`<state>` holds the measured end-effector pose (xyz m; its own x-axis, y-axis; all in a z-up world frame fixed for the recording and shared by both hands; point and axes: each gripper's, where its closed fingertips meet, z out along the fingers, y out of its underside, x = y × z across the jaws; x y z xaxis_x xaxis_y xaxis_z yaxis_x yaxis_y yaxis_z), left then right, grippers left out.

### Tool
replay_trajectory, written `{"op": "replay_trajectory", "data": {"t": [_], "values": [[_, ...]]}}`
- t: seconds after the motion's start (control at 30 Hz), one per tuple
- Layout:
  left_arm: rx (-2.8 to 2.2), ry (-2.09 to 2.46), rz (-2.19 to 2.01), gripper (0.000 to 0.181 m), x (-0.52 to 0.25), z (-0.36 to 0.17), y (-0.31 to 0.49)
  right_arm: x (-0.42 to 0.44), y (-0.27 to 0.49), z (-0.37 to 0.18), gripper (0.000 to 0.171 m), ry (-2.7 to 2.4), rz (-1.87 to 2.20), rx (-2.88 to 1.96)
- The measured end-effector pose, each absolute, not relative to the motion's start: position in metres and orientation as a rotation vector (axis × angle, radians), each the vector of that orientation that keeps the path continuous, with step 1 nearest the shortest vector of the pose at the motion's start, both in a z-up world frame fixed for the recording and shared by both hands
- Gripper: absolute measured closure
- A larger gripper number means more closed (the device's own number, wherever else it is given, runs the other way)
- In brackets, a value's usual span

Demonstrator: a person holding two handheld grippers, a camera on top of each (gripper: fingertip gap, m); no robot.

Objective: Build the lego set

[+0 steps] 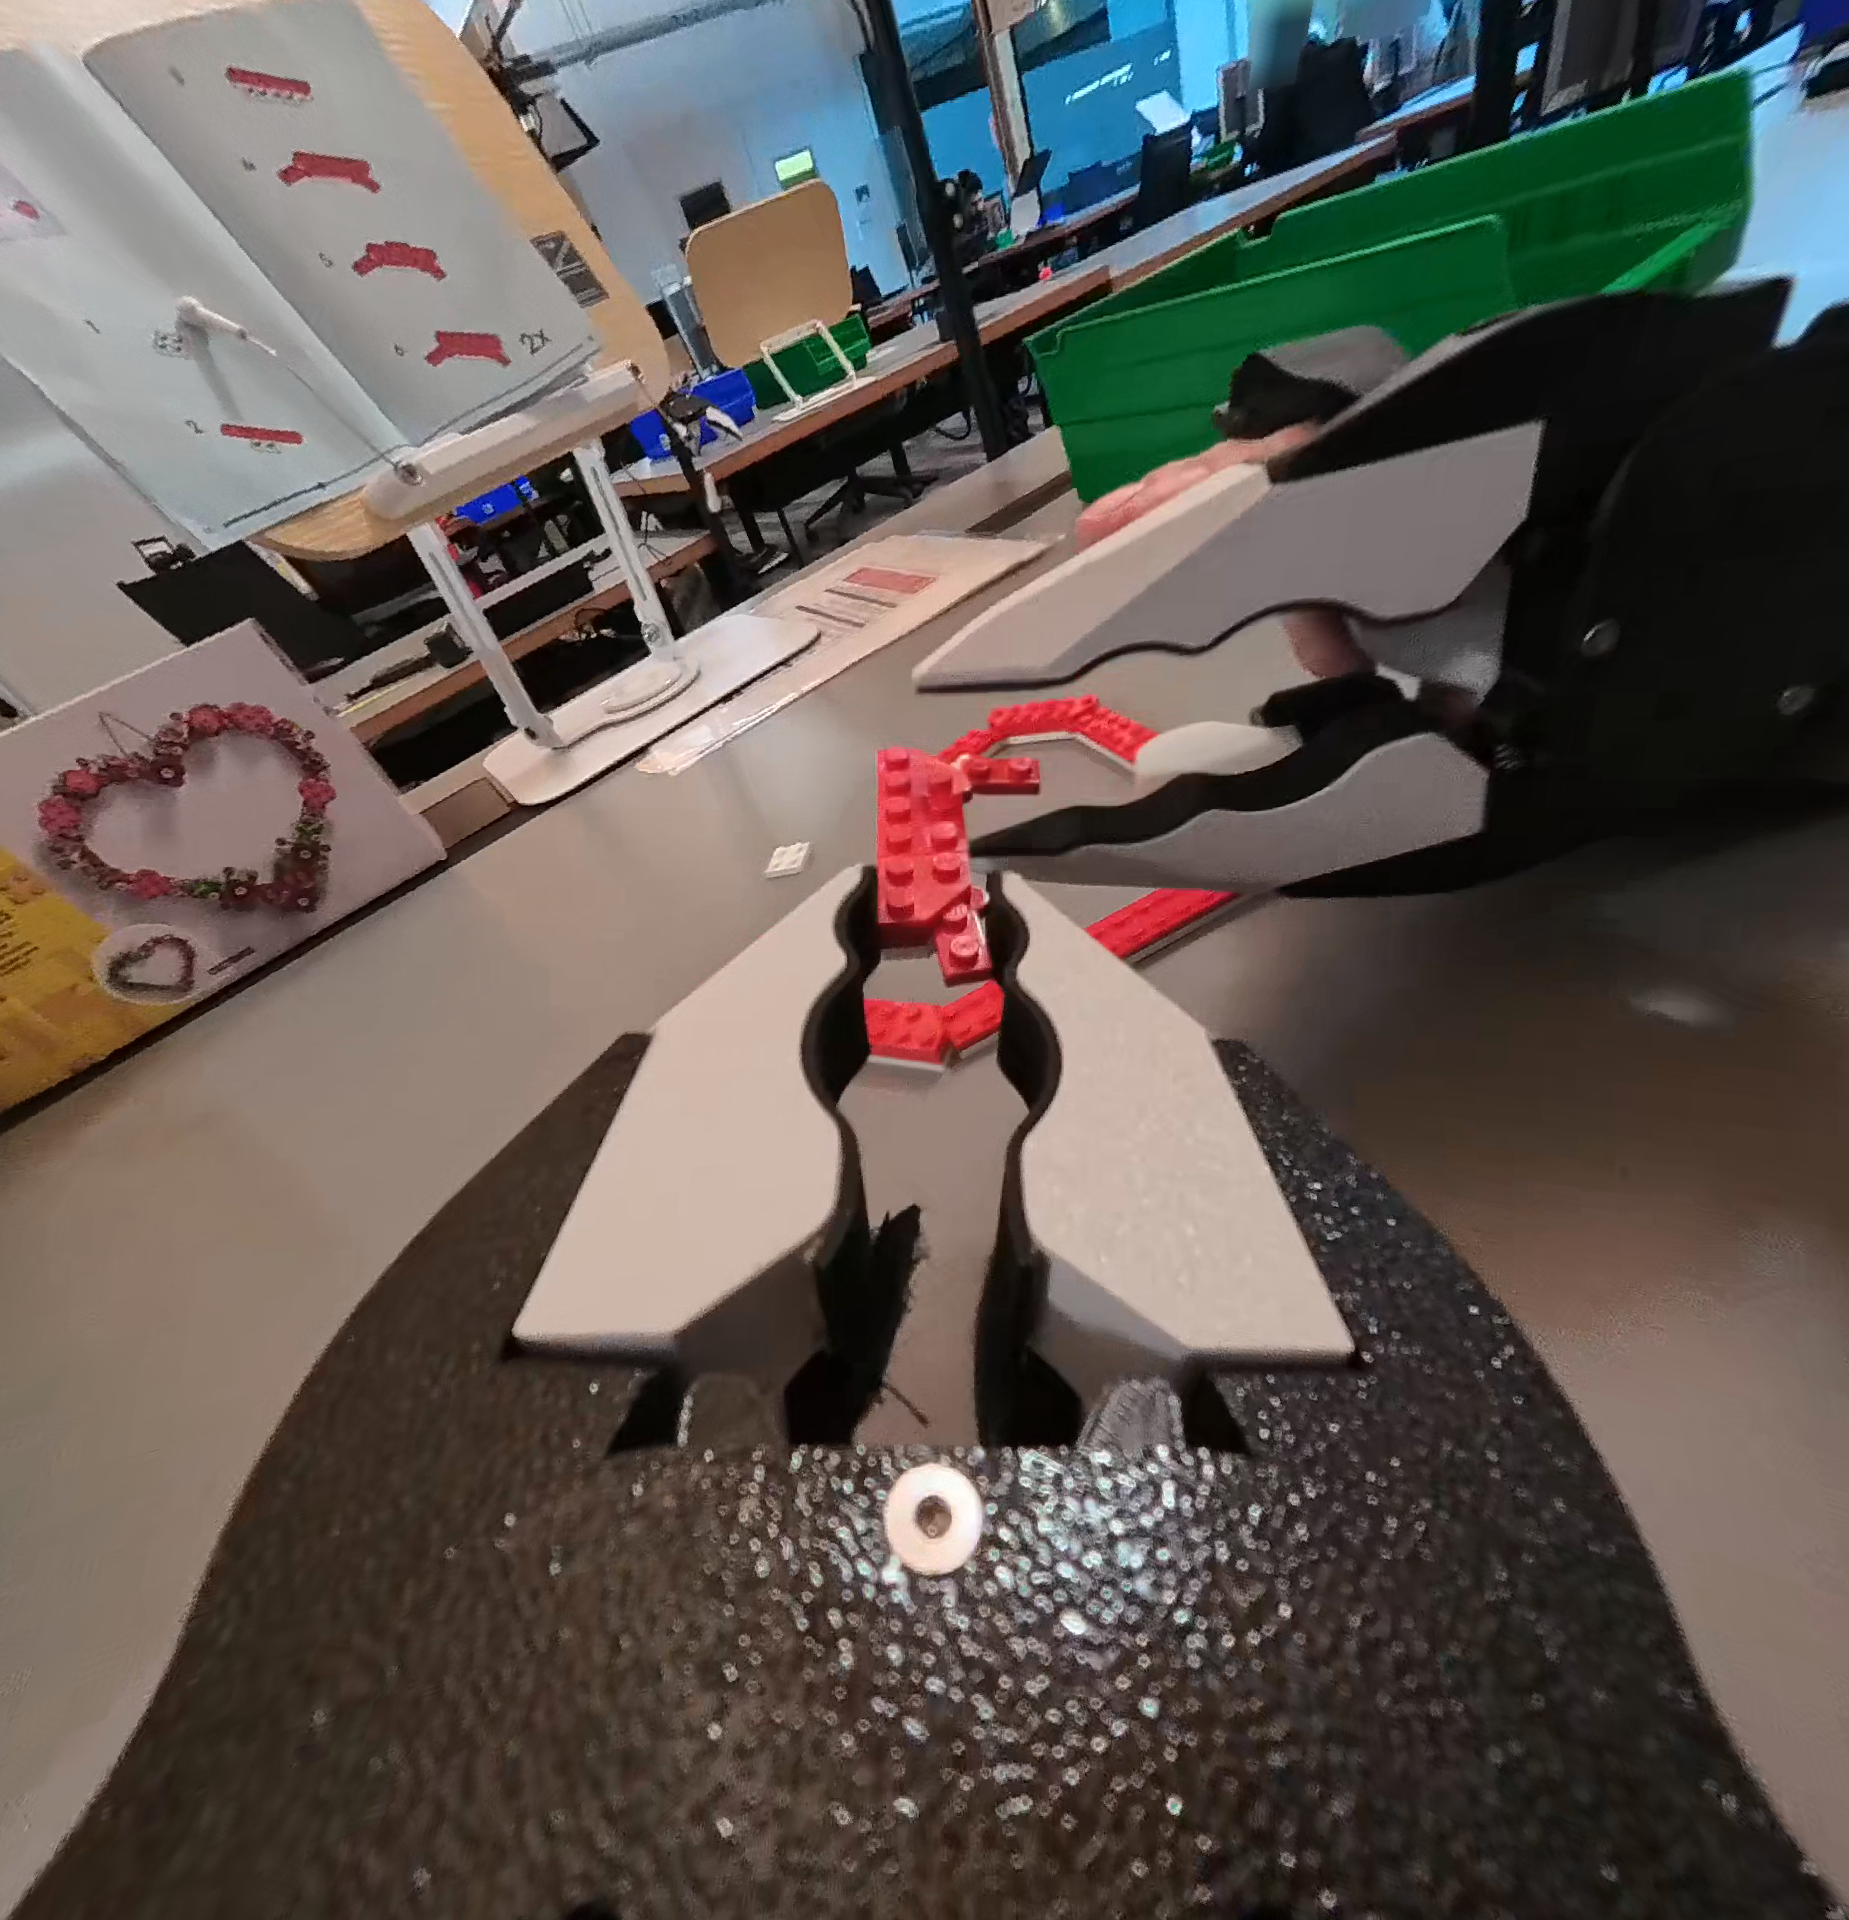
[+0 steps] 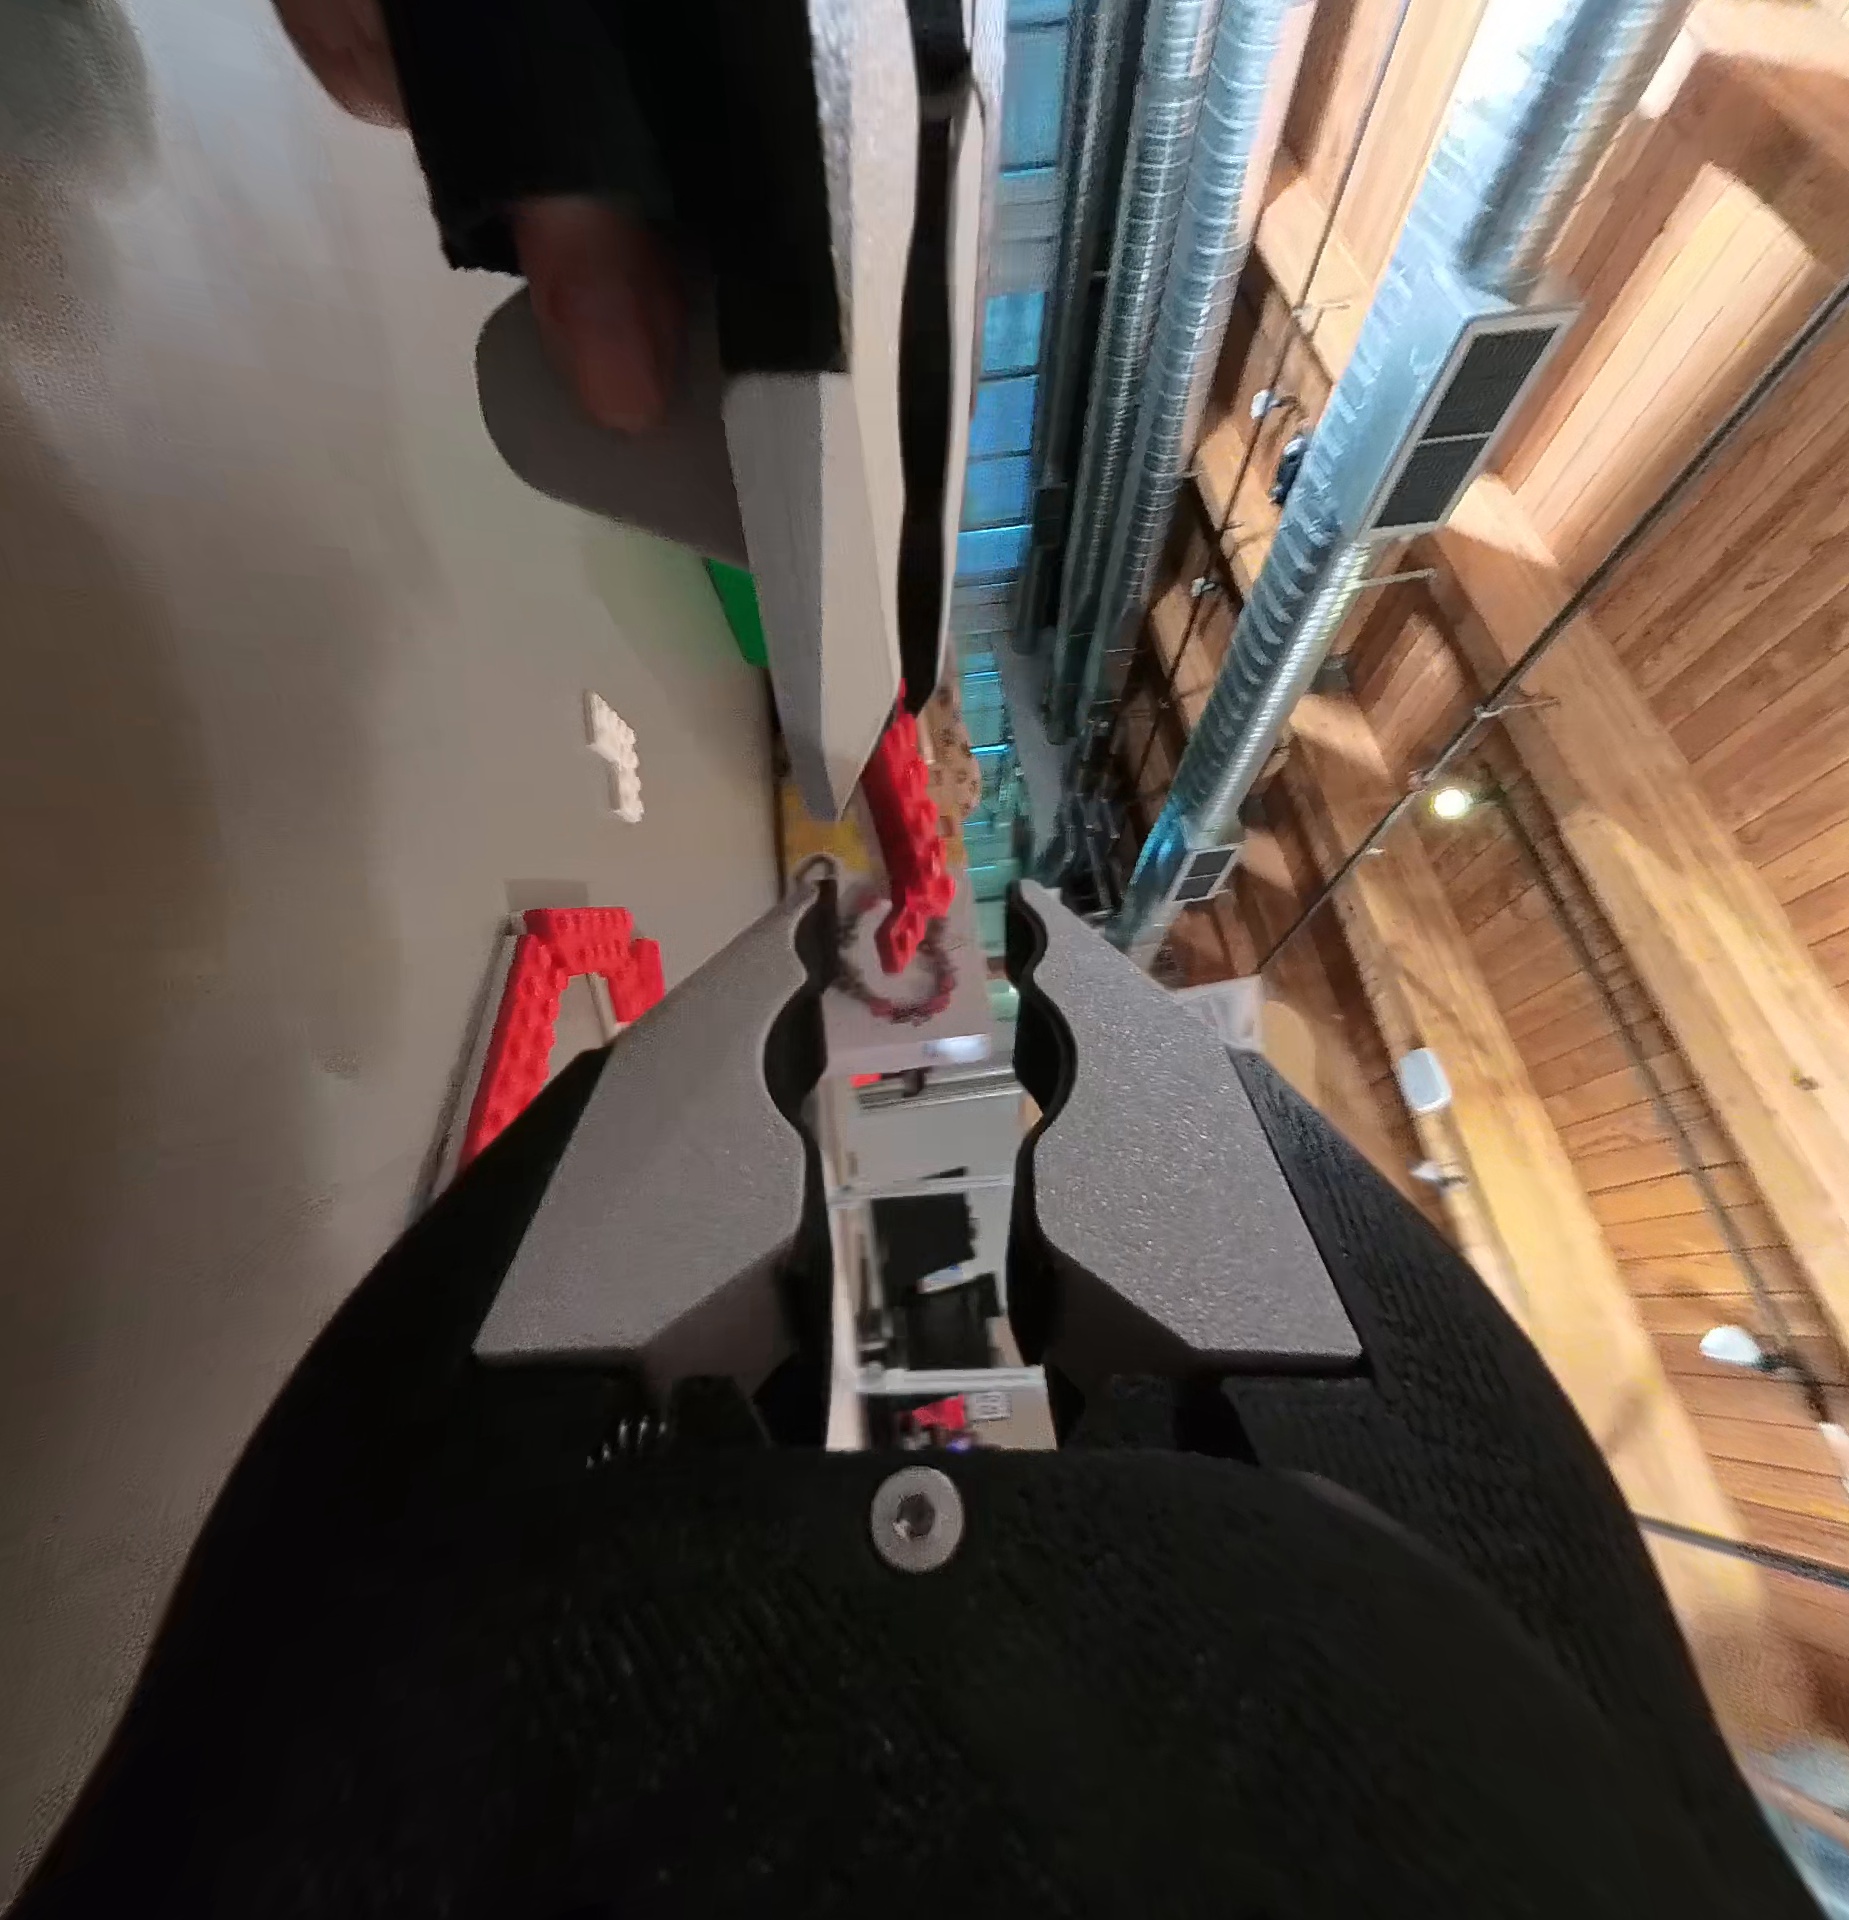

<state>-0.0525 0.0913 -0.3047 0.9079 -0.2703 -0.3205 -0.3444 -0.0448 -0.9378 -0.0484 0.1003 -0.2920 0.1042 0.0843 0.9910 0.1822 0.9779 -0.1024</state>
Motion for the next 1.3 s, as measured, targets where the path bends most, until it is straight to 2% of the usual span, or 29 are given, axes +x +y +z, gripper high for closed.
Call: {"op": "replay_trajectory", "data": {"t": [0.1, 0.3, 0.4, 0.57, 0.7, 0.8, 0.9, 1.03, 1.3], "values": [[-1.680, 0.473, 0.060, 0.164, -0.064, -0.310, 0.091, -0.046, 0.100, -0.298, 0.132, -1.522, 0.142, -0.336], [-1.730, 0.463, 0.017, 0.164, -0.077, -0.316, 0.090, -0.054, 0.100, -0.301, 0.141, -1.569, 0.741, -0.919], [-1.734, 0.531, -0.004, 0.164, -0.072, -0.320, 0.088, -0.058, 0.100, -0.314, 0.143, -1.614, 0.776, -1.018], [-1.728, 0.845, -0.093, 0.163, -0.049, -0.337, 0.068, -0.053, 0.068, -0.327, 0.128, -1.842, 0.833, -0.846], [-1.716, 0.947, -0.184, 0.163, -0.040, -0.342, 0.055, -0.049, 0.054, -0.344, 0.137, -2.008, 0.774, -0.800], [-1.708, 0.984, -0.221, 0.164, -0.036, -0.345, 0.051, -0.049, 0.050, -0.349, 0.153, -2.055, 0.705, -0.760], [-1.725, 0.905, -0.160, 0.160, -0.042, -0.343, 0.061, -0.050, 0.059, -0.351, 0.154, -2.044, 0.665, -0.811], [-1.717, 0.828, -0.068, 0.141, -0.054, -0.335, 0.069, -0.053, 0.085, -0.351, 0.153, -1.949, 0.605, -0.943], [-1.692, 0.812, -0.024, 0.151, -0.058, -0.334, 0.072, -0.055, 0.091, -0.348, 0.154, -1.900, 0.601, -0.982]]}}
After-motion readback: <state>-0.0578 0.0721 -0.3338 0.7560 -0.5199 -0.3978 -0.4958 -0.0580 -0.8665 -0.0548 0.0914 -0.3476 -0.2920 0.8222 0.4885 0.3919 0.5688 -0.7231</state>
